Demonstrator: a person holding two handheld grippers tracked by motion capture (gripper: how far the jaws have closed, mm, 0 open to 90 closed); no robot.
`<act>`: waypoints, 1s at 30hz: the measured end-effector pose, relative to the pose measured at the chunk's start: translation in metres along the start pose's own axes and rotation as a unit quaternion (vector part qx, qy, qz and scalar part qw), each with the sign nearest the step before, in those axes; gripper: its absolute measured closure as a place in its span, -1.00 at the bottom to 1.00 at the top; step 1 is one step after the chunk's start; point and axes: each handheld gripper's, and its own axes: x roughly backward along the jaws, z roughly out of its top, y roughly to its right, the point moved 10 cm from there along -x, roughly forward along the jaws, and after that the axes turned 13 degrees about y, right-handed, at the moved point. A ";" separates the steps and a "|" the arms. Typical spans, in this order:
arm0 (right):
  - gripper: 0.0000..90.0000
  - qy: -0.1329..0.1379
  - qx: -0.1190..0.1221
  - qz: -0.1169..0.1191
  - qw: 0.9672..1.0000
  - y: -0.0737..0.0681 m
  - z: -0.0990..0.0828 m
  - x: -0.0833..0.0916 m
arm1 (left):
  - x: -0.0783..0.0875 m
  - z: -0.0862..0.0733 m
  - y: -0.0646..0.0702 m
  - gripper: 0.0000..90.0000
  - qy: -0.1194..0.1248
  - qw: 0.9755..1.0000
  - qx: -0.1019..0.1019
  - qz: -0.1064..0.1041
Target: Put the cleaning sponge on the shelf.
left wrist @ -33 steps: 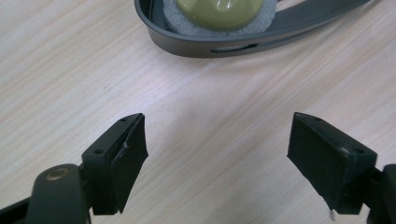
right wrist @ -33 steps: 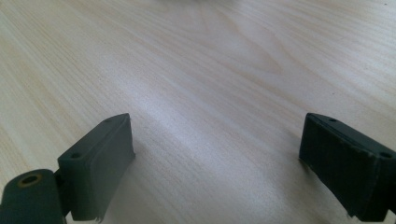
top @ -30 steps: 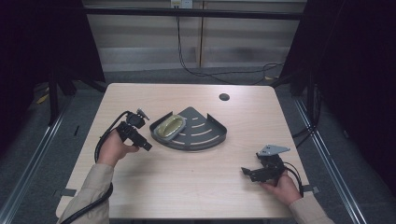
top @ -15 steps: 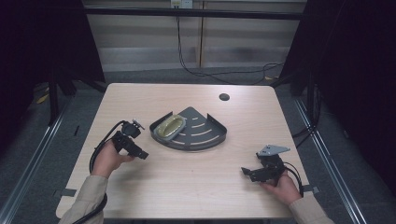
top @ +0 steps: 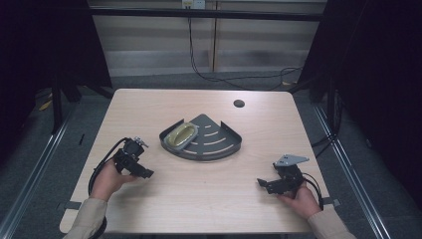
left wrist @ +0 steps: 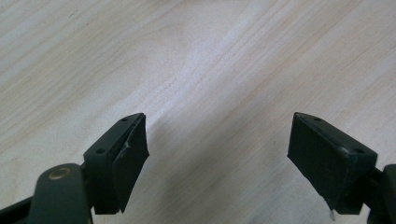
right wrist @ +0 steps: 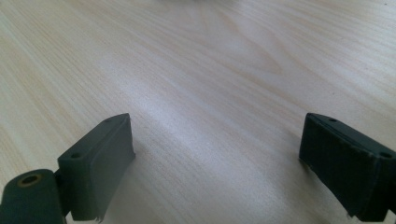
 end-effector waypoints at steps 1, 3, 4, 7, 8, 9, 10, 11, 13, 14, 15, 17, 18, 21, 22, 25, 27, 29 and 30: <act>-0.79 0.000 0.001 0.000 1.000 0.000 0.000 0.000 | 0.000 -0.001 0.000 -0.56 0.002 1.000 -0.004 0.000; -0.79 0.000 0.000 0.000 1.000 0.000 0.000 0.000 | 0.000 -0.004 0.000 -0.56 0.009 1.000 -0.008 0.001; -0.79 -0.001 0.001 -0.001 1.000 0.000 0.000 0.000 | -0.001 -0.006 0.000 -0.56 0.009 1.000 -0.010 -0.001; -0.79 0.000 0.001 -0.001 1.000 0.000 0.000 0.000 | -0.003 -0.014 0.000 -0.57 0.010 1.000 -0.009 0.001; -0.79 0.000 0.000 0.000 1.000 0.000 0.000 0.000 | -0.004 -0.016 0.000 -0.57 0.011 1.000 -0.009 0.000; -0.79 -0.001 0.000 -0.001 1.000 0.000 0.000 0.000 | -0.005 -0.018 0.000 -0.57 0.012 1.000 -0.008 0.001; -0.79 0.000 0.000 0.000 1.000 0.000 0.000 0.000 | -0.006 -0.020 -0.001 -0.58 0.015 1.000 -0.007 0.003; -0.79 0.000 0.000 0.000 1.000 0.000 0.000 0.000 | -0.005 -0.022 -0.001 -0.62 0.017 1.000 -0.013 0.003; -0.79 0.000 0.001 -0.001 1.000 0.000 0.000 0.000 | -0.004 -0.024 -0.001 -0.63 0.021 1.000 -0.016 0.006; -0.79 -0.001 0.000 -0.001 1.000 0.000 0.000 0.000 | -0.004 -0.024 -0.001 -0.63 0.025 1.000 -0.016 0.010; -0.79 -0.001 0.000 -0.001 1.000 0.000 0.000 0.000 | -0.004 -0.025 0.000 -0.65 0.030 0.999 -0.018 0.009; -0.79 -0.001 0.001 -0.001 1.000 0.000 0.000 0.000 | -0.004 -0.026 0.000 -0.67 0.040 0.999 -0.021 0.009; -0.79 0.000 0.000 0.000 1.000 0.000 0.000 0.000 | -0.004 -0.027 0.000 -0.68 0.045 0.999 -0.019 0.007; -0.79 0.000 0.000 0.000 1.000 0.000 0.000 0.000 | -0.003 -0.028 0.000 -0.69 0.061 0.998 -0.022 0.005; -0.79 -0.001 0.001 -0.001 1.000 0.000 0.000 0.000 | -0.004 -0.028 -0.001 -0.70 0.066 0.997 -0.025 0.003; -0.79 0.000 0.000 0.000 1.000 0.000 0.000 0.000 | -0.004 -0.029 -0.001 -0.73 0.077 0.997 -0.025 0.002; -0.79 -0.001 0.001 -0.001 1.000 0.000 0.000 0.000 | -0.003 -0.030 -0.002 -0.76 0.081 0.996 -0.029 0.003; -0.79 0.000 0.000 0.000 1.000 0.000 0.000 0.000 | -0.004 -0.030 -0.002 -0.80 0.096 0.995 -0.025 0.006; -0.79 0.000 0.000 0.000 1.000 0.000 0.000 0.000 | -0.005 -0.030 -0.002 -0.82 0.108 0.994 -0.022 0.009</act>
